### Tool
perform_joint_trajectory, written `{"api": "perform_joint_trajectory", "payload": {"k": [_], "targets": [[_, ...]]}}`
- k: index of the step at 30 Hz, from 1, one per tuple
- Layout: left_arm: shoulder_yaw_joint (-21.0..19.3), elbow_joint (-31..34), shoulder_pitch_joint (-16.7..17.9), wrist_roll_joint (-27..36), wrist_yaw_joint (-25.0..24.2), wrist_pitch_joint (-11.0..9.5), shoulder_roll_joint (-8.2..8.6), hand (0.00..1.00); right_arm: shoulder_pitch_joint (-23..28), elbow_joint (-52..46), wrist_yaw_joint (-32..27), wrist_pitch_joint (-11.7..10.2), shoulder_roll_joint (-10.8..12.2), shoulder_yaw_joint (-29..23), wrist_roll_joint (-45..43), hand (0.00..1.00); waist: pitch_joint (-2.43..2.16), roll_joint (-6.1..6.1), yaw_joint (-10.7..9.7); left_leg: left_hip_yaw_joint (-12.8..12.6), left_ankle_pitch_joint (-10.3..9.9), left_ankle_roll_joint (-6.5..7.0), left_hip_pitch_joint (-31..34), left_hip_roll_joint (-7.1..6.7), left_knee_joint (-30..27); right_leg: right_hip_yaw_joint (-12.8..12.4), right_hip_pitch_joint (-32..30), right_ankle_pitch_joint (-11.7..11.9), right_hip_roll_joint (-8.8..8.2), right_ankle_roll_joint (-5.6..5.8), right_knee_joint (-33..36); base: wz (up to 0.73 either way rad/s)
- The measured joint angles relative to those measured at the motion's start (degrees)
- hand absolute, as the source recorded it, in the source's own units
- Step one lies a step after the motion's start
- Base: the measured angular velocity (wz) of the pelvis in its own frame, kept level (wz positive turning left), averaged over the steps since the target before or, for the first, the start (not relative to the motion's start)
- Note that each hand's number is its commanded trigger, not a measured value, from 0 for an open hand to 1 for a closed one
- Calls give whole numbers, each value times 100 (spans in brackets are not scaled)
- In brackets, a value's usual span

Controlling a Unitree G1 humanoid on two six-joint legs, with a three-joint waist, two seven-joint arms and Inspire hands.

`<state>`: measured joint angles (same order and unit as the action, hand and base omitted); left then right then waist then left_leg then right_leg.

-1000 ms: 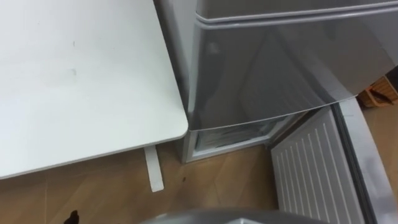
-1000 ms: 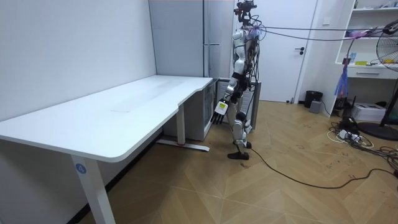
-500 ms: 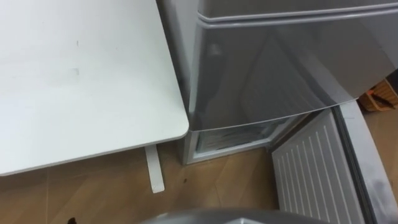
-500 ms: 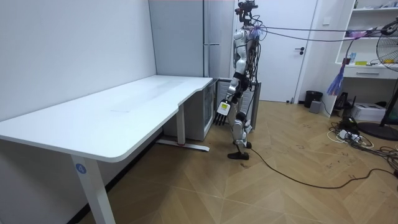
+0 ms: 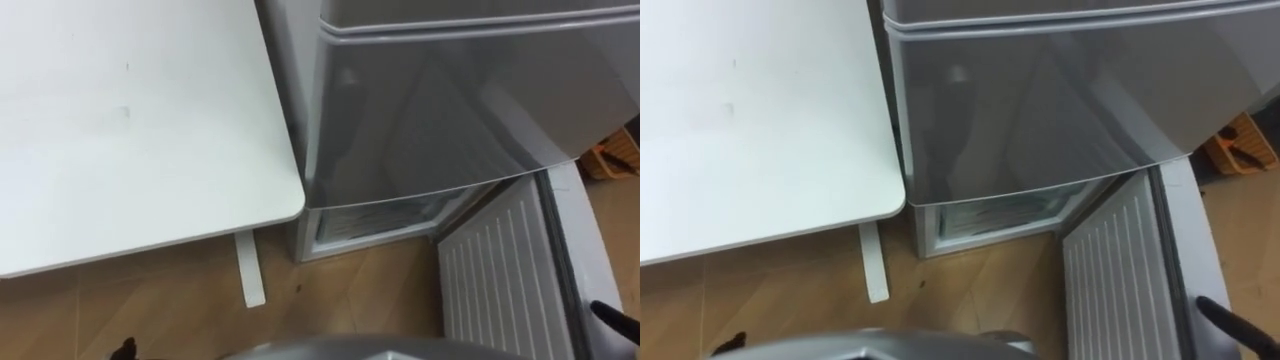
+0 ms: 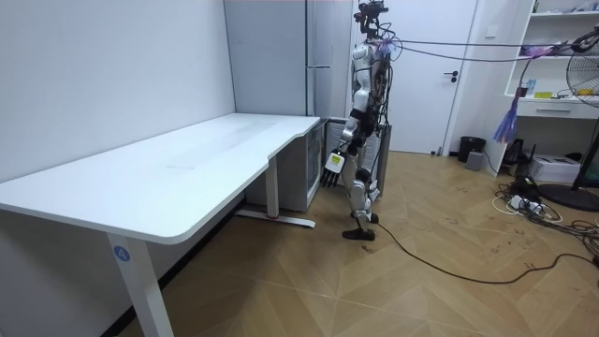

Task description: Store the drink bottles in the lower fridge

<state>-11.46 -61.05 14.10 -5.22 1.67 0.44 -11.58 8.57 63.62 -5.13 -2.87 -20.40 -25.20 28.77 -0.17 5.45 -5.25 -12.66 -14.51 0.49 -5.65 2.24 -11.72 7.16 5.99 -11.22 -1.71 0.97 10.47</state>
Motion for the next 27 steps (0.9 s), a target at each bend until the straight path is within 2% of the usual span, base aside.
{"api": "perform_joint_trajectory", "payload": {"k": [2, 5, 11, 12, 13, 14, 16, 18, 21, 22, 24, 25, 26, 27], "targets": [[197, -52, -84, 0, -4, -13, 0, 0, 84, -428, 130, -41, 197, 311, -168, 0, 7, -50, 89, -115, -1, -2, 6, 18, 13, -79, -59, 32, 25, -15, -2, -25], [412, -73, -131, -4, 11, -56, 34, 0, 190, -885, 281, -186, 357, 786, -515, 0, 6, -161, 84, -161, 0, -4, 19, 19, 12, -77, -103, 79, 39, -22, -1, -15], [623, -50, -158, 67, 57, -142, 154, 0, 333, -1610, 594, -207, 789, 1274, -631, 0, 1, -351, 69, -167, 8, -1, 36, 0, 30, -78, -146, 79, 31, -21, 11, 0], [624, -49, -161, 67, 55, -159, 176, 0, 337, -1645, 635, -206, 825, 1286, -626, 0, -5, -350, 69, -165, 8, 0, 31, 0, 31, -86, -148, 79, 32, -21, 11, 3], [640, -51, -154, 60, 46, -204, 240, 0, 360, -1697, 575, -226, 847, 1217, -550, 0, -11, -412, 63, -164, 21, 19, 3, -4, 42, -80, -157, 83, 8, -13, 18, 0], [668, -50, -147, 54, 44, -234, 238, 0, 380, -1736, 573, -227, 841, 1208, -552, 0, -10, -425, 64, -173, 21, 20, 7, -6, 44, -74, -170, 83, 1, -13, 18, -5], [672, -39, -142, 51, 64, -271, 168, 0, 498, -1914, 637, -223, 891, 1271, -529, 0, -10, -374, 33, -199, 23, 19, 39, -32, 51, -66, -219, 84, 6, -11, 26, -10], [660, -13, -143, -1, 55, -271, 169, 0, 508, -1953, 688, -197, 974, 1258, -530, 0, -20, -321, 46, -264, 23, 18, 37, -24, 41, -99, -258, 84, 12, -11, 56, -18], [663, -46, -228, 5, 18, -273, 128, 0, 479, -2211, 719, -43, 992, 1367, -531, 0, 17, -239, 82, -433, 23, 20, 167, 4, -73, -125, -608, 84, -5, -11, 499, -33], [659, -62, -270, 4, -4, -275, 107, 0, 421, -2295, 733, -1, 991, 1444, -548, 0, 17, -225, 86, -548, 20, 26, 230, -2, -138, -209, -759, 85, -17, -12, 611, -51], [640, -118, -322, 5, -8, -298, 37, 0, 305, -2396, 808, 47, 993, 1630, -663, 0, 26, -170, 110, -782, -16, 89, 324, 2, -206, -189, -868, 95, -35, -14, 609, -62], [599, -218, -366, 5, 2, -294, 8, 0, 200, -2392, 853, 59, 1013, 1721, -678, 0, 32, -162, 117, -932, -10, 120, 368, 22, -206, -174, -902, 191, -36, -11, 509, -50], [596, -266, -383, 4, 9, -293, 8, 0, 159, -2392, 876, 66, 1037, 1725, -668, 0, 35, -185, 100, -994, 2, 139, 386, 46, -192, -131, -905, 271, -19, -4, 446, -59], [594, -316, -422, 7, 33, -292, 4, 0, 87, -2383, 908, 90, 1065, 1786, -650, 0, 43, -214, 143, -1238, 9, 184, 396, 160, -118, 122, -943, 295, -26, -31, 510, -53]]}}
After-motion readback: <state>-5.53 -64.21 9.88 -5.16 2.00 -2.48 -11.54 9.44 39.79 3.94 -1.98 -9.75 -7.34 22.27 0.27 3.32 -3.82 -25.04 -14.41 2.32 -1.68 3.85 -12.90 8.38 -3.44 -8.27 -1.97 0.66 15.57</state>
